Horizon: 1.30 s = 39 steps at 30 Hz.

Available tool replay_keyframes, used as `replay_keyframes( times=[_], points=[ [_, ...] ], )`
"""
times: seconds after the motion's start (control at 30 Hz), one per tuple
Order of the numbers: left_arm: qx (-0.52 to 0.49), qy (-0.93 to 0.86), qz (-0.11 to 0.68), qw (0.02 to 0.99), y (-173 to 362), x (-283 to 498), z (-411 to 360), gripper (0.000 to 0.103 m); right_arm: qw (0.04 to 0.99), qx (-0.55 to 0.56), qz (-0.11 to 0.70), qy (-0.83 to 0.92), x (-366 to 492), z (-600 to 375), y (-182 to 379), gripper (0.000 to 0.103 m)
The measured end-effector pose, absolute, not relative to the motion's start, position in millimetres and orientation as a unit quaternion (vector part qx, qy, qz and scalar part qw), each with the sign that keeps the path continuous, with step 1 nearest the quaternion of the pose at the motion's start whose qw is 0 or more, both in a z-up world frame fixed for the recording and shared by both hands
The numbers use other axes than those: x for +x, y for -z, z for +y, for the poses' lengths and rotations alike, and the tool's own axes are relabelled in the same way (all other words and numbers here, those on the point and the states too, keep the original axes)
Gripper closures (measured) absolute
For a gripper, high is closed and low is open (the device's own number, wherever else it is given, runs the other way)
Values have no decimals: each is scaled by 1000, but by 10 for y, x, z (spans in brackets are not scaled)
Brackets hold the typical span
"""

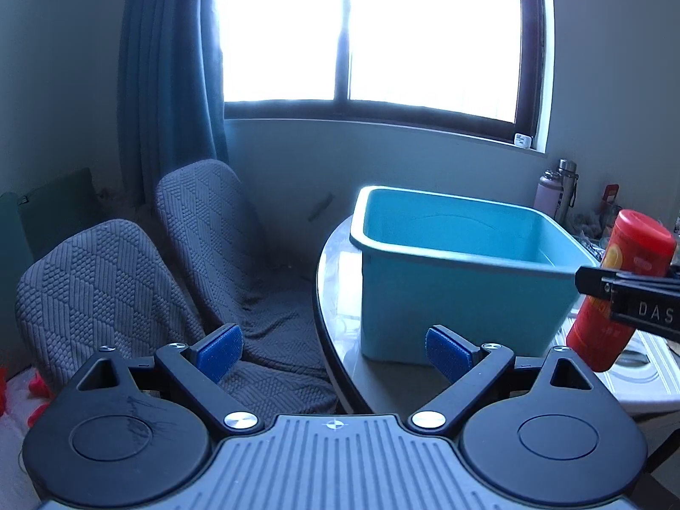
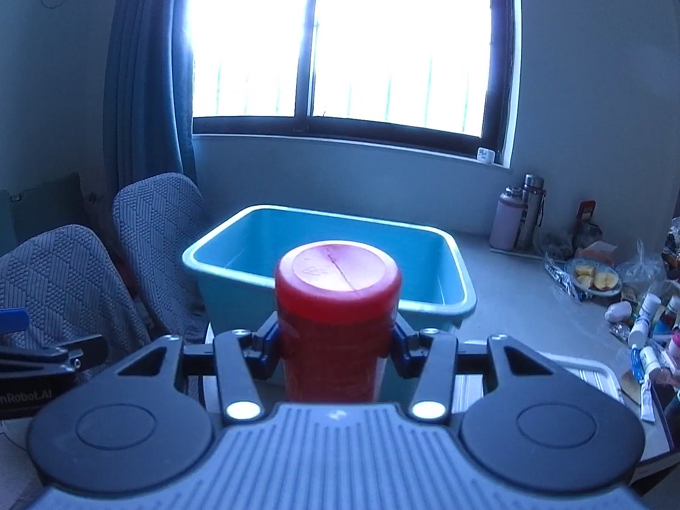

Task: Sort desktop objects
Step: 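Lift the red canister with the right tool over the teal bin, then open the right tool to drop the canister into the bin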

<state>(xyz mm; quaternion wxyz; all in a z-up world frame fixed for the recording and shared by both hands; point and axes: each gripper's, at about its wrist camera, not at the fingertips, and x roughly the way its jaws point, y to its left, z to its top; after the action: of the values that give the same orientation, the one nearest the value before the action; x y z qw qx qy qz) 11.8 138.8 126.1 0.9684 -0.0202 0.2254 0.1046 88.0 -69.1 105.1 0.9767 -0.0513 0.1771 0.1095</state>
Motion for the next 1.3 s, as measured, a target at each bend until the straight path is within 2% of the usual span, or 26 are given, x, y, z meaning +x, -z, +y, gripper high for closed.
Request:
replay_keyframes(
  times=[0.47, 0.83, 1.03, 1.3],
  points=[
    [-23, -101, 230, 968, -1557, 1122, 1386, 8, 978, -55, 161, -122, 1778, -625, -1325, 53],
    [-31, -104, 237, 965, -1534, 1886, 1369, 8, 971, -56, 191, -131, 2551, -637, -1162, 53],
    [-38, -113, 250, 961, -1415, 2104, 1385, 8, 969, -54, 201, -130, 2746, -590, -1051, 36],
    [-36, -113, 247, 962, -1385, 2041, 1376, 8, 968, -51, 208, -132, 2641, -634, -1004, 35]
  ],
)
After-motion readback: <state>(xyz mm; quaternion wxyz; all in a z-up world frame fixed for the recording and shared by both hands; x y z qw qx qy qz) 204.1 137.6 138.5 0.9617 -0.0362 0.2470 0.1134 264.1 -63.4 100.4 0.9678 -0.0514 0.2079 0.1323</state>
